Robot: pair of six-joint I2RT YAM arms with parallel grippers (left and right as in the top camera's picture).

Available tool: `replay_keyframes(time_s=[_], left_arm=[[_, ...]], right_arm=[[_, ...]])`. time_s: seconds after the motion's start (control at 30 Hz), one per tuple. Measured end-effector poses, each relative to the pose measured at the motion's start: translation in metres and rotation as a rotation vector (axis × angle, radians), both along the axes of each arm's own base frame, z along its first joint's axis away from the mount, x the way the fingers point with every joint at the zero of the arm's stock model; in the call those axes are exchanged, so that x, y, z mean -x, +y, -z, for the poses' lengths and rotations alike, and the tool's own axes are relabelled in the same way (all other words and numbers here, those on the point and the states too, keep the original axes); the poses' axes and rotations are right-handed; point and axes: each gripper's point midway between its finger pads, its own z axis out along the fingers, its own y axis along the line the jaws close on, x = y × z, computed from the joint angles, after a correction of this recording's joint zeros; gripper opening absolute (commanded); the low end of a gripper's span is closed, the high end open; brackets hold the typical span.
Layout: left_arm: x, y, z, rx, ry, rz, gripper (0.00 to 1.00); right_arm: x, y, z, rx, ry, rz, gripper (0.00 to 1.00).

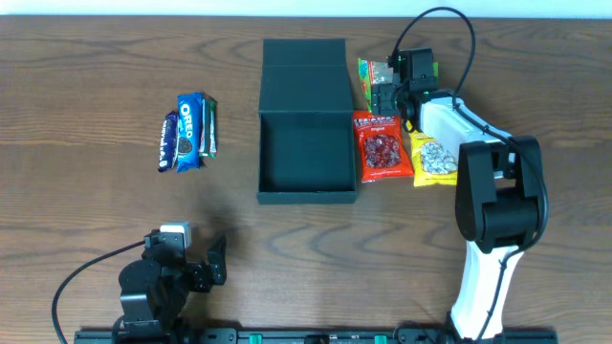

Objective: Pack container
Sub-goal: 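Reach the right gripper to the Haribo bag behind the red bag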

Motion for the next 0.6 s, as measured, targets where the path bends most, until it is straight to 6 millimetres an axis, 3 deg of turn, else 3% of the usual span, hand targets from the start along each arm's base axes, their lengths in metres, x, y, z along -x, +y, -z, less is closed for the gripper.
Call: replay_keyframes(time_s=[0.2,0.4,0.6], left_arm=[[-0.0001,0.0000,-0.0001,0.000,0.000,0.000,0.95],[-0.0001,0.0000,-0.0001,0.000,0.000,0.000,0.95],[-0.0001,0.0000,-0.0001,0.000,0.000,0.000,0.95]], right_arm=[[-0.0004,-0.0053,0.0034,-0.004,0.012,0.012,0.43],[-0.0014,-0.0035,0.0044,-0.015,0.019,0.006,0.01],[-0.0009,-0.0027,0.0040,-0.022,0.026,0.007,0.01]])
